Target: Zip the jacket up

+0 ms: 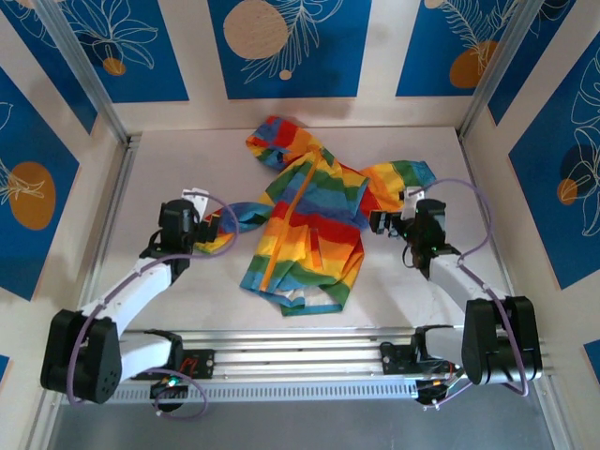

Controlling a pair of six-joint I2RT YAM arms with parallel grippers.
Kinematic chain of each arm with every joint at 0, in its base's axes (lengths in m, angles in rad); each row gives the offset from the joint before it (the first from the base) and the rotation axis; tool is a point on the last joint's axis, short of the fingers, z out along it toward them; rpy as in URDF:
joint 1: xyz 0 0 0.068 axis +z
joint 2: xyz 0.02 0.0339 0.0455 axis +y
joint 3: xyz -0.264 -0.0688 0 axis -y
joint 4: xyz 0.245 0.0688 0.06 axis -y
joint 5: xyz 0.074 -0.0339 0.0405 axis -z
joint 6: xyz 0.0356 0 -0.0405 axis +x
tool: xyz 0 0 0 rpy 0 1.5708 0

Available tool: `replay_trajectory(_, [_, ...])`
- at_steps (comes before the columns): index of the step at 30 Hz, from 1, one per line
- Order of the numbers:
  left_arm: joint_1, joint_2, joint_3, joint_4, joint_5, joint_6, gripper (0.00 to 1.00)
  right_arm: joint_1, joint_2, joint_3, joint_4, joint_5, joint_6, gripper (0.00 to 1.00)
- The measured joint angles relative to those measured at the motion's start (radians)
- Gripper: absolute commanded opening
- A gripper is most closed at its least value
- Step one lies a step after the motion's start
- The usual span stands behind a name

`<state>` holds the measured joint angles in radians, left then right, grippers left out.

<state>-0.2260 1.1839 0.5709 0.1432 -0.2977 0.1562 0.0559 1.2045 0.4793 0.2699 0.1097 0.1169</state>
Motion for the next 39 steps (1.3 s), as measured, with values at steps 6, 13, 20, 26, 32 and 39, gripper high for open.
replay_trajectory(6, [0.021, 0.164, -0.085, 0.216, 0.070, -0.077, 1.00, -0.044, 0.002, -0.071, 0.180, -0.005, -0.015, 0.99])
replay_trajectory(13, [0.041, 0.265, -0.126, 0.449, 0.096, -0.057, 1.00, -0.117, 0.090, -0.117, 0.380, -0.067, 0.016, 0.99])
replay_trajectory(20, [0.100, 0.372, -0.232, 0.750, 0.100, -0.073, 1.00, -0.120, 0.162, -0.118, 0.454, -0.103, 0.024, 0.99])
replay_trajectory(26, [0.101, 0.383, -0.239, 0.800, 0.100, -0.080, 1.00, -0.120, 0.195, -0.123, 0.512, -0.116, 0.024, 0.99])
replay_trajectory(32, [0.110, 0.383, -0.224, 0.800, 0.104, -0.093, 1.00, -0.120, 0.282, -0.123, 0.572, -0.119, 0.027, 0.99])
replay_trajectory(39, [0.111, 0.383, -0.224, 0.800, 0.107, -0.098, 1.00, -0.074, 0.316, -0.086, 0.534, -0.085, 0.013, 0.99])
